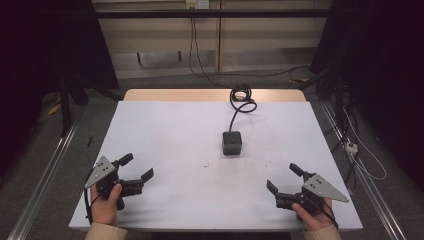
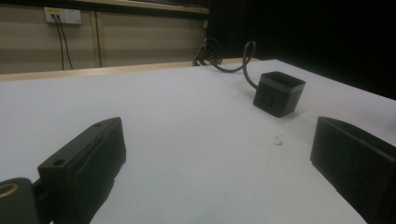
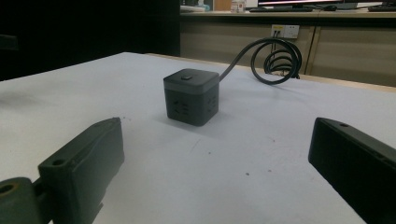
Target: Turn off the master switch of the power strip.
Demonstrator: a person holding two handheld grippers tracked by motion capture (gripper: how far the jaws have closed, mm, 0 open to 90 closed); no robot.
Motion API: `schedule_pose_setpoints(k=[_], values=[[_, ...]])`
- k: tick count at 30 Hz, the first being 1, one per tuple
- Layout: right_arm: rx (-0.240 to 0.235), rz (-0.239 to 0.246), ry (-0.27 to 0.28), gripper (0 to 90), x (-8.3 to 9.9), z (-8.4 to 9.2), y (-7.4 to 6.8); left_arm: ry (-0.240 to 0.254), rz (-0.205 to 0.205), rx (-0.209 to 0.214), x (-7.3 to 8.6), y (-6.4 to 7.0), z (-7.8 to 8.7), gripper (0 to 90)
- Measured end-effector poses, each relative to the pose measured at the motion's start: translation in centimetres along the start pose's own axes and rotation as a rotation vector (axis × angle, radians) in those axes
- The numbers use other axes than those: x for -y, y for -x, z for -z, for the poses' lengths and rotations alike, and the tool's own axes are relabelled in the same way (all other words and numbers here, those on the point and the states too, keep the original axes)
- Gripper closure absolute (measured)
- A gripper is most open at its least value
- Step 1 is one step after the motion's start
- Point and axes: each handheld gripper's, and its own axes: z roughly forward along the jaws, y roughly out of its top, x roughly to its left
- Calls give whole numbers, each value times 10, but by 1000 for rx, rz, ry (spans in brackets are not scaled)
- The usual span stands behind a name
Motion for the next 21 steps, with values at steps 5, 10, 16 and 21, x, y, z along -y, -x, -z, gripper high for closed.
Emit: schedule_pose_setpoints(k=[5, 10, 16, 21], values=[[-2, 10, -4, 30, -1, -3, -1, 3, 0, -1, 0, -1, 2, 30], [6, 14, -8, 28, -3, -6, -1, 2, -4, 1, 0, 0, 2, 30], [10, 21, -14, 29, -6, -11, -2, 2, -8, 4, 0, 0, 2, 30], [18, 23, -27, 28, -11, -20, -1, 9, -9, 11, 0, 0, 2, 29]])
